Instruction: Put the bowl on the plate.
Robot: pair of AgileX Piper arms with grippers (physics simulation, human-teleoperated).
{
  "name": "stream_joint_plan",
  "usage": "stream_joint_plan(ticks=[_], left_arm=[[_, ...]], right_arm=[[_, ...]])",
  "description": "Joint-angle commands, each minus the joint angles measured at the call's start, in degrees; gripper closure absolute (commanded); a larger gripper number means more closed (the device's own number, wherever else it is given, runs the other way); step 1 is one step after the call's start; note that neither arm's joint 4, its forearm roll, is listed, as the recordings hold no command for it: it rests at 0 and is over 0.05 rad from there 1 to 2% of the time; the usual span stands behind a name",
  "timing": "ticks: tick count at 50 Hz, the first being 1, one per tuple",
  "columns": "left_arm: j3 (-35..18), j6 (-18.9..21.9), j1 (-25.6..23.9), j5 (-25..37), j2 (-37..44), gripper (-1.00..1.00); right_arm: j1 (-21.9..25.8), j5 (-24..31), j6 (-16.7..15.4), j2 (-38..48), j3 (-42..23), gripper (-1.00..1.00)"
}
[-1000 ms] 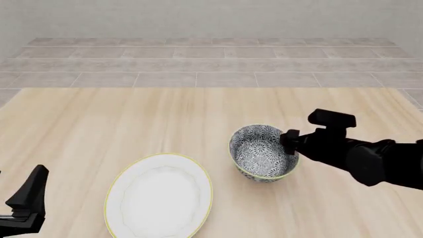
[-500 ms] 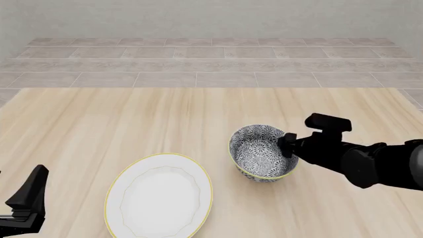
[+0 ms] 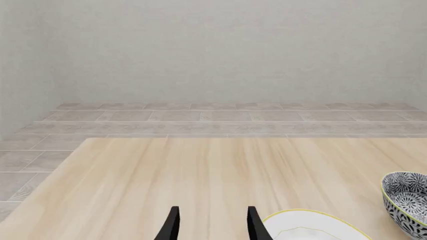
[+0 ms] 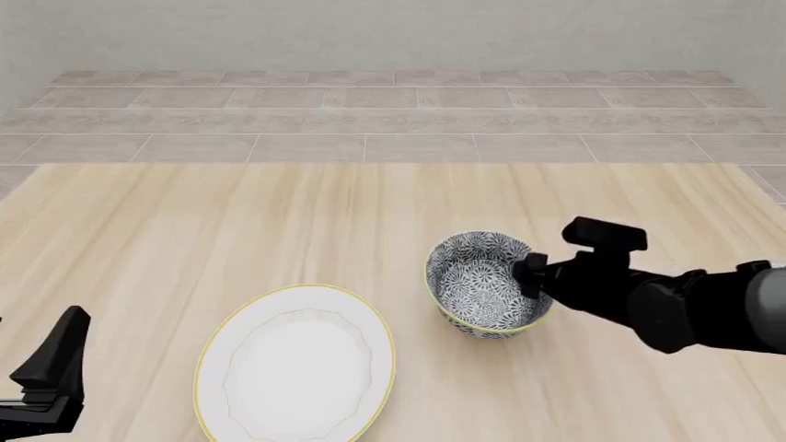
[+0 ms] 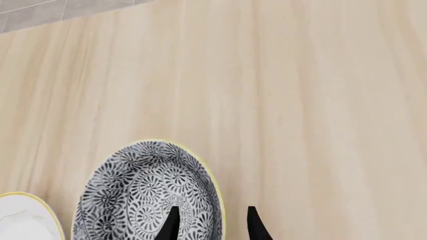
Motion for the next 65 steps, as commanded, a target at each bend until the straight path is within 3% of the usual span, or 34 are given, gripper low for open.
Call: stream_joint_plan(ticks=[1,36,37,65], left_arm=[[0.0,0.0,0.0,0.0,0.0,-1.0],[0.0,0.0,0.0,0.0,0.0,-1.0],[0.0,0.0,0.0,0.0,0.0,-1.0],[0.0,0.0,0.0,0.0,0.0,-1.0]], right_arm=[[0.08,-1.09,0.31,1.38,0.14,-1.0],[0.61,-2.56,1.02,3.19,0.33,-1.0],[0.35,-2.56,0.99,3.16,0.37,1.0],[-0.99,-0.76,1.37,0.37,0.64,1.0]])
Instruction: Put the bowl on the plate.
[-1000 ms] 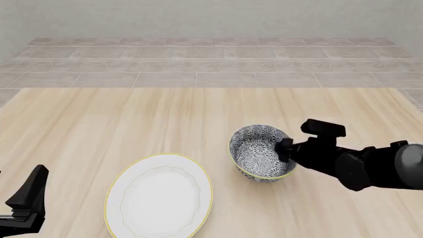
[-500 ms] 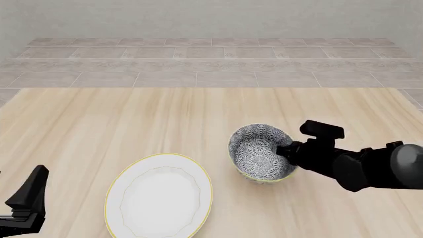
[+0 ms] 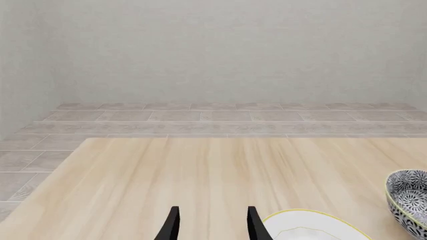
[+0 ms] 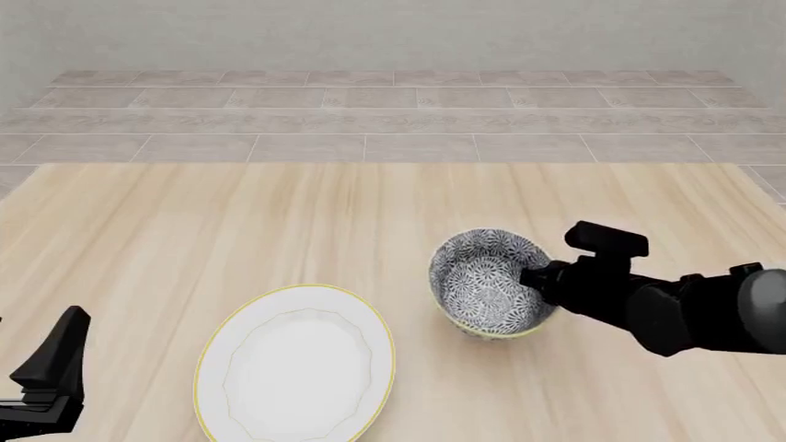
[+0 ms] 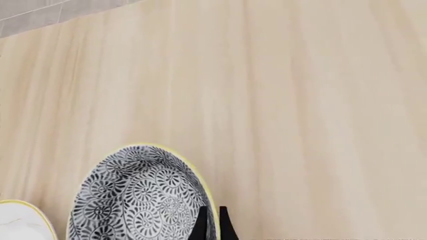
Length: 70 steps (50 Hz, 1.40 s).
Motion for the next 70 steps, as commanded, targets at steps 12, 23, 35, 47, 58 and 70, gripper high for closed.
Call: stream_joint_plan(ticks=[12,23,35,47,58,70], left_arm=[[0.0,0.0,0.0,0.0,0.0,-1.0],[0.0,0.0,0.0,0.0,0.0,-1.0],[0.0,0.0,0.0,0.0,0.0,-1.0],[0.0,0.0,0.0,0.0,0.0,-1.0],[0.0,0.0,0.0,0.0,0.0,-1.0],[0.0,0.0,0.0,0.0,0.0,-1.0]], right_arm=[[-0.65,2.68,1.82,-5.21,-0.42,1.0],[0.82,3.39,0.77,-8.33,-1.04,1.0],[2.04,4.44,-0.16,-12.36,-1.81,1.0],[2.28,4.5,1.76,-12.53,-2.2,1.0],[4.9,5.65,2.56,-12.96,-4.58,1.0],[6.94,6.28,2.71,-12.47,-6.79,1.0]])
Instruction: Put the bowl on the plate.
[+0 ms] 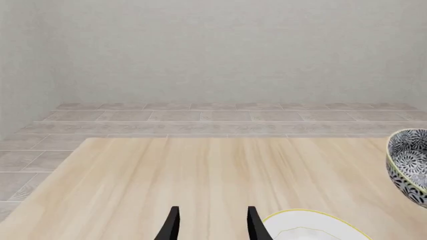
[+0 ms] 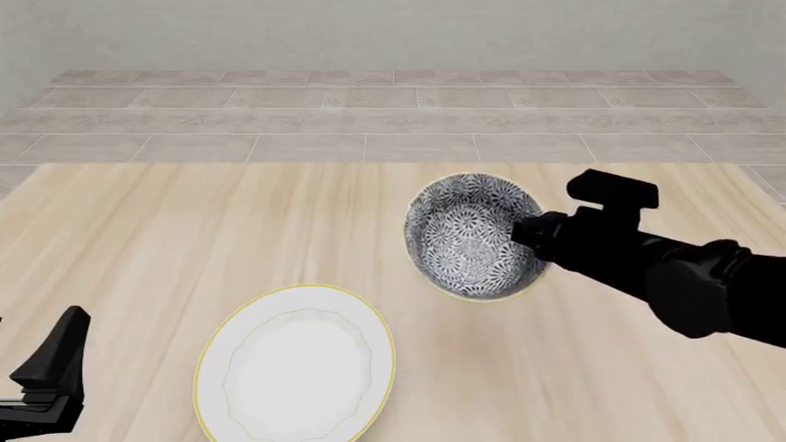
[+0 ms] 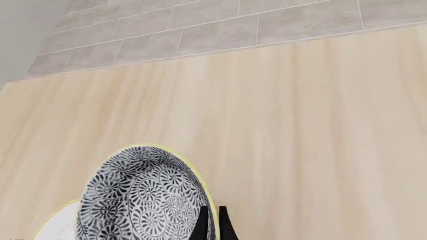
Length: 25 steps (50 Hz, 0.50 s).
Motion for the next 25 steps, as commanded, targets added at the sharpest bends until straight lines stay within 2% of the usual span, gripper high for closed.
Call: stream_joint_plan(ticks=[1,25], left_arm=[[0.0,0.0,0.0,0.0,0.0,-1.0],[0.0,0.0,0.0,0.0,0.0,-1.0]], right_arm=[[1.75,0.62,0.51,0.14,-2.4,1.0],[5.19,3.26,-1.02,1.65,-8.51,1.0]])
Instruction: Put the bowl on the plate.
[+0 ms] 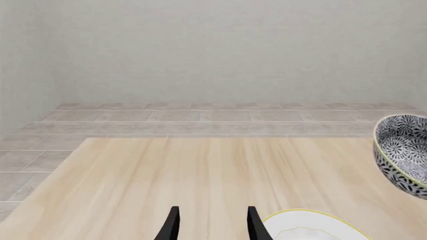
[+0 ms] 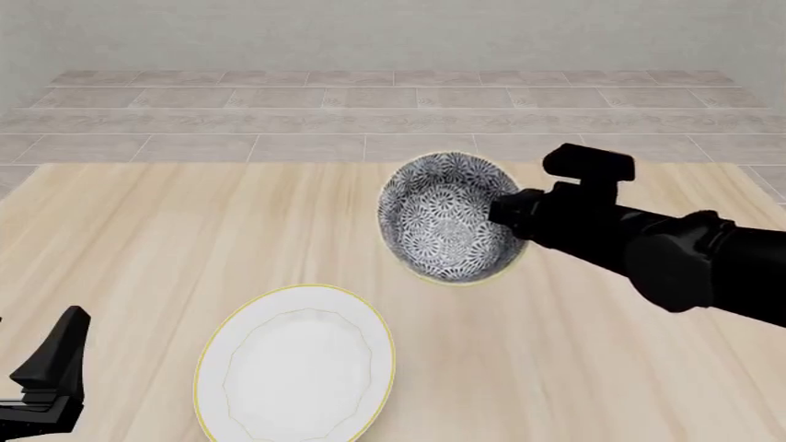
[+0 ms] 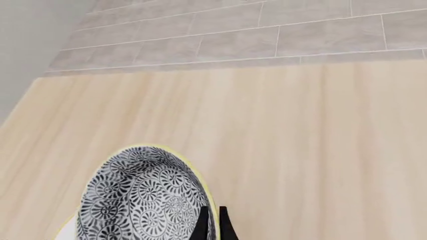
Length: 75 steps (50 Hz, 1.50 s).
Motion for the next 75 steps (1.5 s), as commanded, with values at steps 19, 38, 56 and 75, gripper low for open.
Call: stream_joint_plan(ticks=[19,38,56,75], left_arm=[[0.0,0.0,0.0,0.0,0.0,-1.0],[0.0,0.0,0.0,0.0,0.0,-1.0],[0.0,0.0,0.0,0.0,0.0,-1.0],[0.0,0.0,0.0,0.0,0.0,-1.0]], right_arm=[[4.76,-1.06,1.05,5.1,-4.34,1.0],[8.4,-1.16,1.12,7.7,-5.93,1.0],[11.21,-1.84,1.33,9.17,-6.33,1.0],[13.93,-2.42,1.7,11.48,-7.15,1.0]])
